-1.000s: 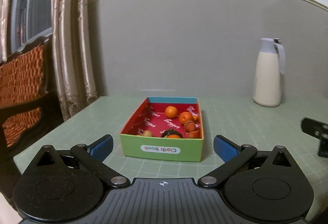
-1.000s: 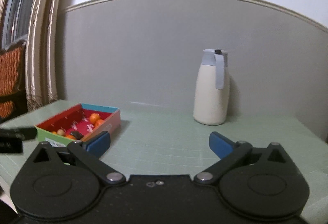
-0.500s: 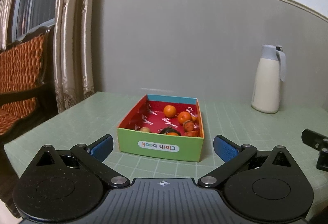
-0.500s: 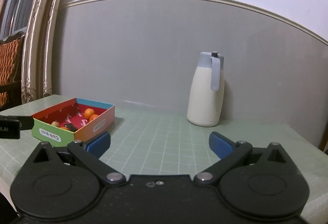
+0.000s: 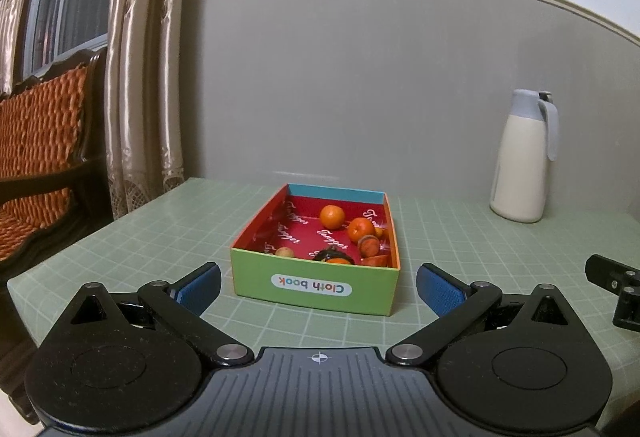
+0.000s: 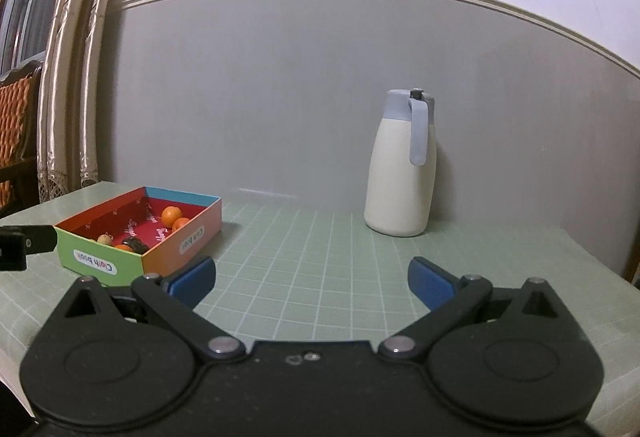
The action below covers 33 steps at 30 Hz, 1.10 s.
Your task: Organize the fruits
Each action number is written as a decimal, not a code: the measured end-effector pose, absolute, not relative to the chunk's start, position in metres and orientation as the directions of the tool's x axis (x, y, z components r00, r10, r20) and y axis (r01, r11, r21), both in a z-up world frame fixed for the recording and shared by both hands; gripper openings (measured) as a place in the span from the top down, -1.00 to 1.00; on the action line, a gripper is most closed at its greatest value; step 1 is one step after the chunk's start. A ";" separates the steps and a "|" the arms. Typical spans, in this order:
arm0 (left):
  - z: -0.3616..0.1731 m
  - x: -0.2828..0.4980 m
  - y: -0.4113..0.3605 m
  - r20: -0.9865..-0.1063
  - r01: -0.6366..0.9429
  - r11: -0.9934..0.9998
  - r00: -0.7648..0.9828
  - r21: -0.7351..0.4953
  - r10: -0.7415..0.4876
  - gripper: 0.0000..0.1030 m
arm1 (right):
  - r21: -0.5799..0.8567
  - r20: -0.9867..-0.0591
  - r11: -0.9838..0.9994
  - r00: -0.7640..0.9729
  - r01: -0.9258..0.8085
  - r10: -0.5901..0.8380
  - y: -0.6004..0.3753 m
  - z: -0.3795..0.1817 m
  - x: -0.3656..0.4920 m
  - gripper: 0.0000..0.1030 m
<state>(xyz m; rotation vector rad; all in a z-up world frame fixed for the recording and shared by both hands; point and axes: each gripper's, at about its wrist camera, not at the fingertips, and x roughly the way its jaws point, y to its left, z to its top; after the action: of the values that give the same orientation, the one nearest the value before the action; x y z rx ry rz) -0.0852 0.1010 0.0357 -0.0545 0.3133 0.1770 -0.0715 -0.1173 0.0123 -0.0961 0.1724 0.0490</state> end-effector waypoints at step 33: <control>0.035 -0.083 0.095 -0.311 -0.179 0.984 0.936 -0.021 0.164 -1.00 | -0.075 -0.178 0.996 0.983 -0.049 0.035 -0.119 0.014 -0.072 -1.00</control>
<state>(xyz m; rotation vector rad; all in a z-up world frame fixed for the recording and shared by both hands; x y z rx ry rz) -0.0826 0.0949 0.0350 -0.0494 0.3132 0.1756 -0.0721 -0.1189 0.0140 -0.0793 0.1776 0.0421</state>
